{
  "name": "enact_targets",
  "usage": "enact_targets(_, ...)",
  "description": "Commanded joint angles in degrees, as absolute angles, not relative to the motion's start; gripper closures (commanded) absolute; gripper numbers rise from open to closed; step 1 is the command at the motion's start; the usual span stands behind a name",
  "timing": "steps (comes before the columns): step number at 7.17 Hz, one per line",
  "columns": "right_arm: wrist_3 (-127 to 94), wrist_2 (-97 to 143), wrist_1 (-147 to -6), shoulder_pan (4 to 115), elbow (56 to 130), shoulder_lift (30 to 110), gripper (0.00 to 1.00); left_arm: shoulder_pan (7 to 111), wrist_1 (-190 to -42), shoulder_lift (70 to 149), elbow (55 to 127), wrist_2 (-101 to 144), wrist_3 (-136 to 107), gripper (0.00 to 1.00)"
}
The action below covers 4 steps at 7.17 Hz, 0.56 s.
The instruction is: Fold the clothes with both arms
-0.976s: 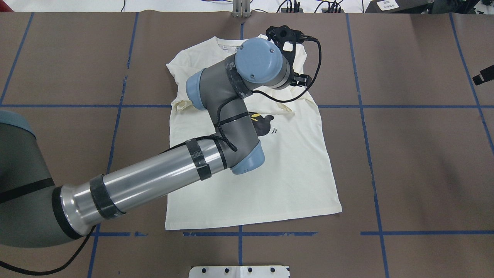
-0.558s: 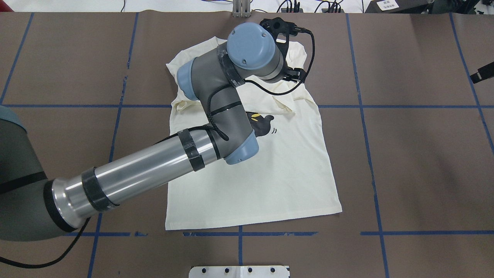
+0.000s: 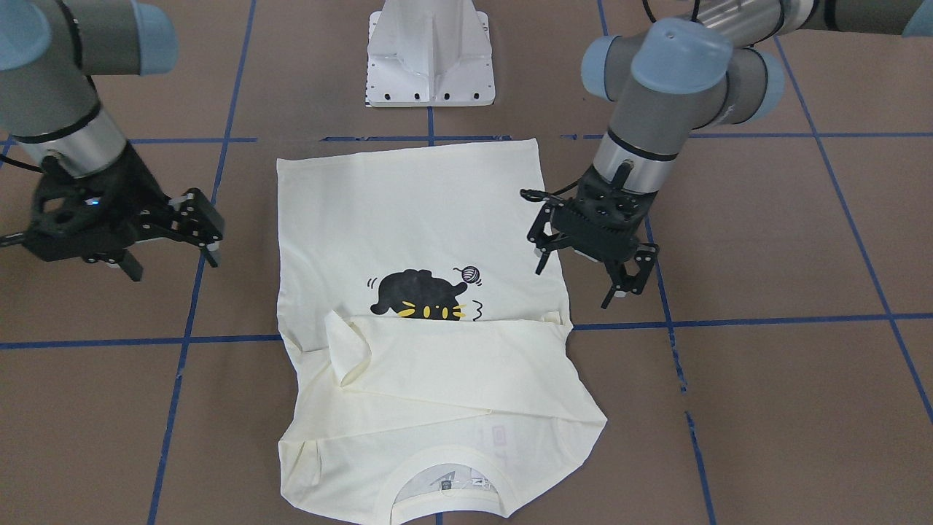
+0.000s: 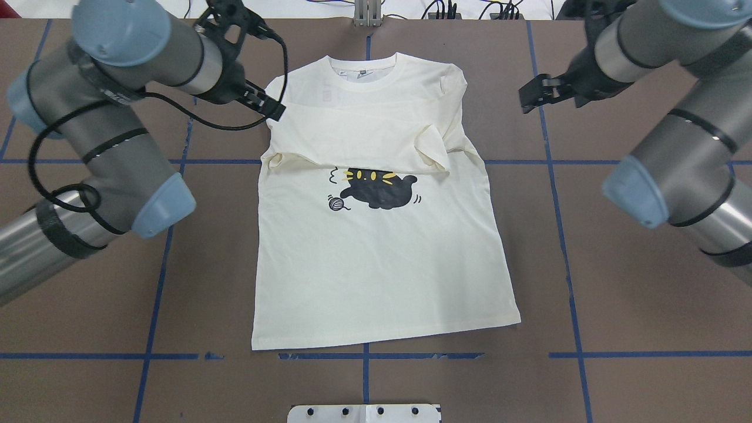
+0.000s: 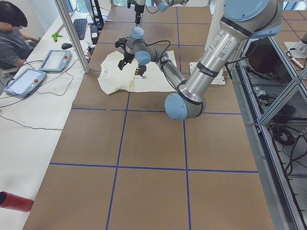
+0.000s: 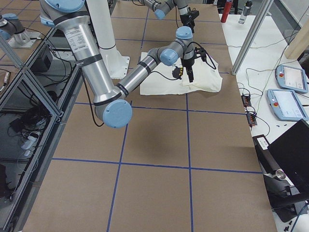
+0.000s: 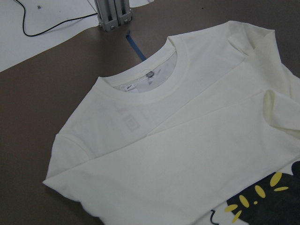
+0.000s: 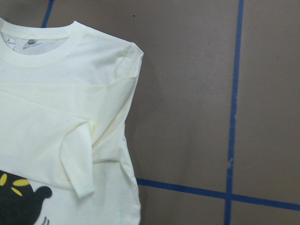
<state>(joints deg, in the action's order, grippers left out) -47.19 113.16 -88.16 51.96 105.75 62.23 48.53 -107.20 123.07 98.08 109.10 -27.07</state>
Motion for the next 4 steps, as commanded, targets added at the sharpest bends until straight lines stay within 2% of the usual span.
enact_targets(1, -54.30, 103.40, -88.50, 43.62, 96.20, 52.16, 0.04, 52.73, -109.32, 114.91, 102.11, 114.51, -24.96, 0.00)
enact_targets(2, -55.36, 100.31, -88.42, 41.68, 90.85, 47.94, 0.07, 52.65, -109.34, 114.44, 102.48, 114.26, -25.74, 0.00)
enact_targets(4, -54.76, 100.02, -88.16, 41.22, 85.71, 45.10, 0.11, 52.56, -109.60, 114.43, 102.57, 114.26, -30.19, 0.00)
